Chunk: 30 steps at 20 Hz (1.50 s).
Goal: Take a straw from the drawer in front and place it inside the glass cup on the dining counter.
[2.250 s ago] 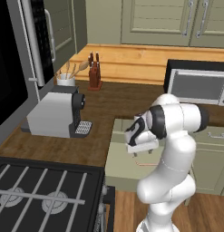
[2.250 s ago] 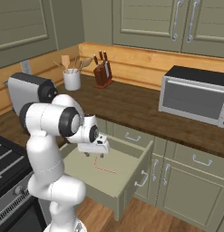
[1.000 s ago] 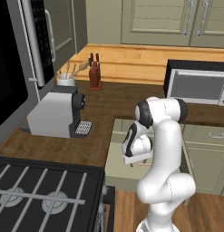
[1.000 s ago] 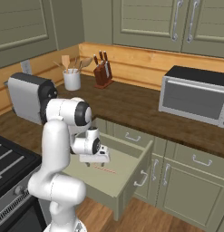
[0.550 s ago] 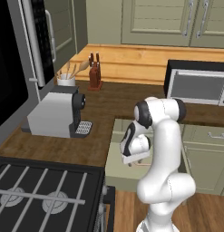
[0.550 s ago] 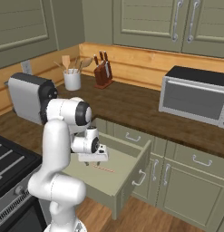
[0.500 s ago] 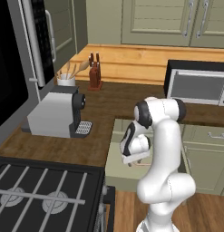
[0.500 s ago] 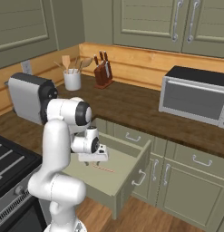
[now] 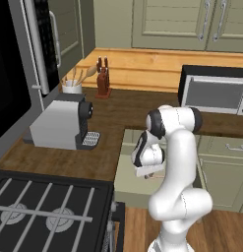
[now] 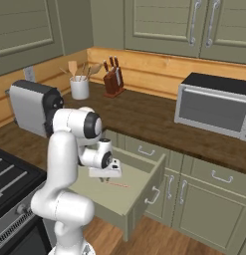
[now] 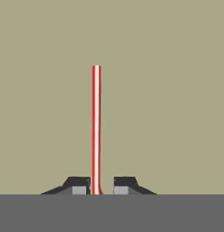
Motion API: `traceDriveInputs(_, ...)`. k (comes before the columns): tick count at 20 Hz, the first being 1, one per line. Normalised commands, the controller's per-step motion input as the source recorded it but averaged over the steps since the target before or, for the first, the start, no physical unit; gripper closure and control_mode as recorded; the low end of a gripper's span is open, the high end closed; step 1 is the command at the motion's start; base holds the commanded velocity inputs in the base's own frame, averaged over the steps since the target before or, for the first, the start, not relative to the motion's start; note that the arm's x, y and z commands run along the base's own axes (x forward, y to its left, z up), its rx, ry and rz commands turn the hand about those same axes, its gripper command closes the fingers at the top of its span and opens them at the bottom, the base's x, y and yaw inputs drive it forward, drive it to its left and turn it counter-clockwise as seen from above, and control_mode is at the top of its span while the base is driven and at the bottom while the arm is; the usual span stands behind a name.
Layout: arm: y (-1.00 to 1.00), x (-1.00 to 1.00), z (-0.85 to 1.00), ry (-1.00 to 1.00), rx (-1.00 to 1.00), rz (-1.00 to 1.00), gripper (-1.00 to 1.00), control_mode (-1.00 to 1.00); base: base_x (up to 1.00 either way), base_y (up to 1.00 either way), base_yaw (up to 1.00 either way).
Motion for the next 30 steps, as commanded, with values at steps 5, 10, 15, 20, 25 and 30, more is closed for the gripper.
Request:
traceDriveInputs(5, -0.1, 0.0, -0.06, -0.01, 0.0, 0.0, 1.0, -1.0, 0.0, 0.0, 0.0)
traceDriveInputs(10, 0.0, -0.33, 0.44, -0.15, 0.0, 0.0, 1.0, -1.0, 0.0, 0.0, 0.0)
traceDriveInputs(15, 0.02, -0.47, 1.0, -0.26, 0.0, -0.05, 1.0, -1.0, 0.0, 0.0, 0.0)
traceDriveInputs(20, 0.0, -0.03, 1.0, -0.16, 0.0, -0.13, 1.0, -1.0, 0.0, 0.0, 0.0)
traceDriveInputs(25, 0.0, 0.0, 1.0, -0.02, 0.0, -0.17, 1.0, -1.0, 0.0, 0.0, 0.0)
traceDriveInputs(30, 0.0, 0.0, 1.0, 0.0, 0.0, -0.16, 1.0, -1.0, 0.0, 0.0, 0.0)
